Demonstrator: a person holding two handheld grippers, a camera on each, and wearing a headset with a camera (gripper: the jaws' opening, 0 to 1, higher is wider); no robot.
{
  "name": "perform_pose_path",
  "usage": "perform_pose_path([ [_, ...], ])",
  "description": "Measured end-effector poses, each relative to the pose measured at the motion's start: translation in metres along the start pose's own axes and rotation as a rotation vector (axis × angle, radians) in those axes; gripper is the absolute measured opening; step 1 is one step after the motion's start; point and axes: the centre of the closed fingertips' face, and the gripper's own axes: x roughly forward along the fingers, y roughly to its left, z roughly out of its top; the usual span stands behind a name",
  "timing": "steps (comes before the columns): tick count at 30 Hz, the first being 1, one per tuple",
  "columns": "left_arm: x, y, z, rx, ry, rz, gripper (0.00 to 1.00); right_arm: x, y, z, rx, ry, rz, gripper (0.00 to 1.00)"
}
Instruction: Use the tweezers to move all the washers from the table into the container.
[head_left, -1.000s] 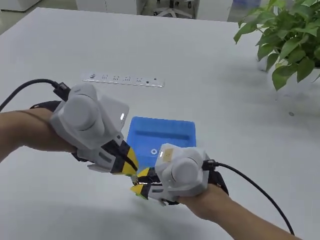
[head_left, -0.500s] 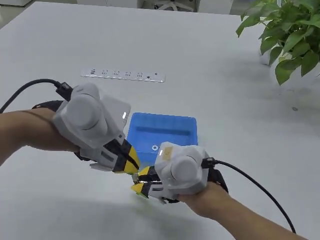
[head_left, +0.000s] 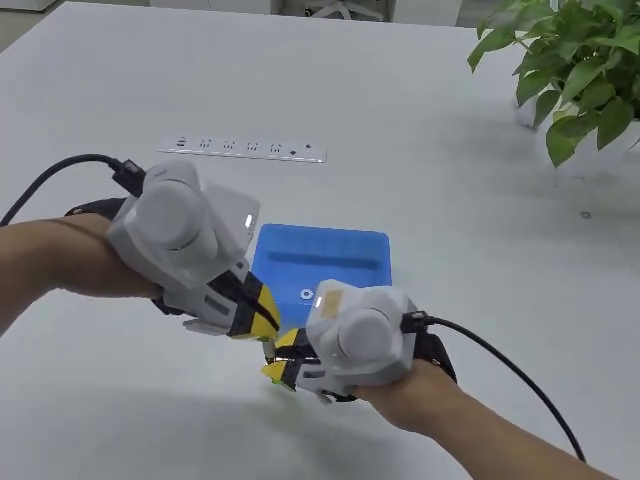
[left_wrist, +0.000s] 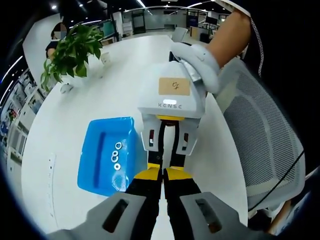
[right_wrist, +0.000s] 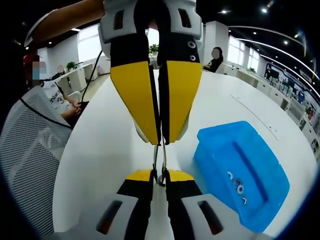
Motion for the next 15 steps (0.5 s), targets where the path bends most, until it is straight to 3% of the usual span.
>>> perform_pose_path([
  [15,-0.0008,-0.003,0.0005,0.002,0.001,-0.001,0.05,-0.0002,0.0022,0.0001,0.009,0.009,0.008,0.09],
])
